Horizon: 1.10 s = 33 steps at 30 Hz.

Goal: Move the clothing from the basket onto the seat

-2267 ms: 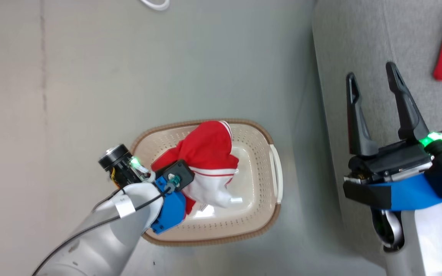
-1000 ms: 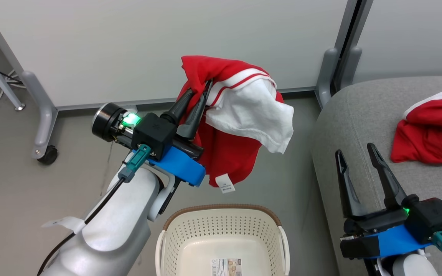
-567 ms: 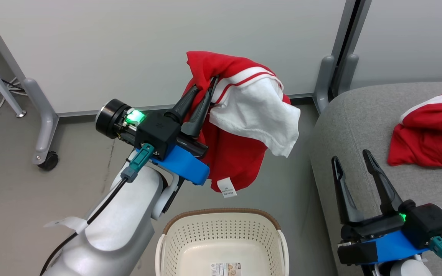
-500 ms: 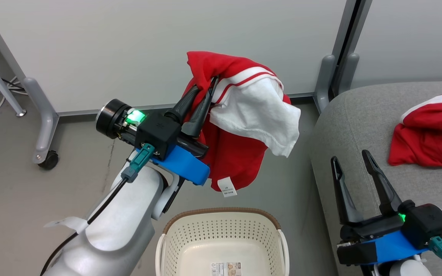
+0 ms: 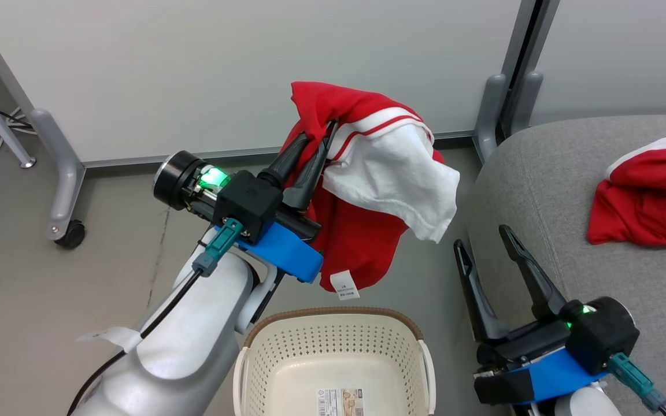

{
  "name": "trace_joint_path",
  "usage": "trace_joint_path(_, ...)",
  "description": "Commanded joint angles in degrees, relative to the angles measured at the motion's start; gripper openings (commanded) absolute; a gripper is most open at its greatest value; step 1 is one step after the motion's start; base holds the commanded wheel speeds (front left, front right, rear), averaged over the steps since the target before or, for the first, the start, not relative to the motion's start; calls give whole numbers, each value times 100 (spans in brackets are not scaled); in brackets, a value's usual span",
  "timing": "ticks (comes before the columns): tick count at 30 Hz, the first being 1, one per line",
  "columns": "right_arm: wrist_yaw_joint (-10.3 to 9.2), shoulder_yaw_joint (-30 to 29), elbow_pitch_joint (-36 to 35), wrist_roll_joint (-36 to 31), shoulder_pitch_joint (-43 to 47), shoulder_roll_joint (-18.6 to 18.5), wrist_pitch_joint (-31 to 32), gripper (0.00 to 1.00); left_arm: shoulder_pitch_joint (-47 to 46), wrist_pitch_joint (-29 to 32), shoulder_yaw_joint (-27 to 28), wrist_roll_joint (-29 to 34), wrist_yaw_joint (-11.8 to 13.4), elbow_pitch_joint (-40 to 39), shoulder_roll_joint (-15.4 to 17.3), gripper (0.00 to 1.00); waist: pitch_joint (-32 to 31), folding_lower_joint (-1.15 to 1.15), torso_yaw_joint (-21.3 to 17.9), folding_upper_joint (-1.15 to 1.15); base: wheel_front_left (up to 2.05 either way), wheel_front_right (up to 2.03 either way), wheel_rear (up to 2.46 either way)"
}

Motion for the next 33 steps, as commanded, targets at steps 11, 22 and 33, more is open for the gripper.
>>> trace_joint_path(11,2,385,289,-3,-928,-462,-1,100,-83,-28,-191,147,-93,-156,-173,0,170,0,76,0,0,0,0)
trace_joint_path(22,2,668,760,420,-1150,-840,-1,100,-45,-28,-323,247,-151,-445,-256,0,179,0,179,0,0,0,0)
trace_joint_path(33,2,1119,889,1012,-1423,-1134,-1,100,3,-29,-538,267,-230,-680,-284,0,214,0,211,0,0,0,0)
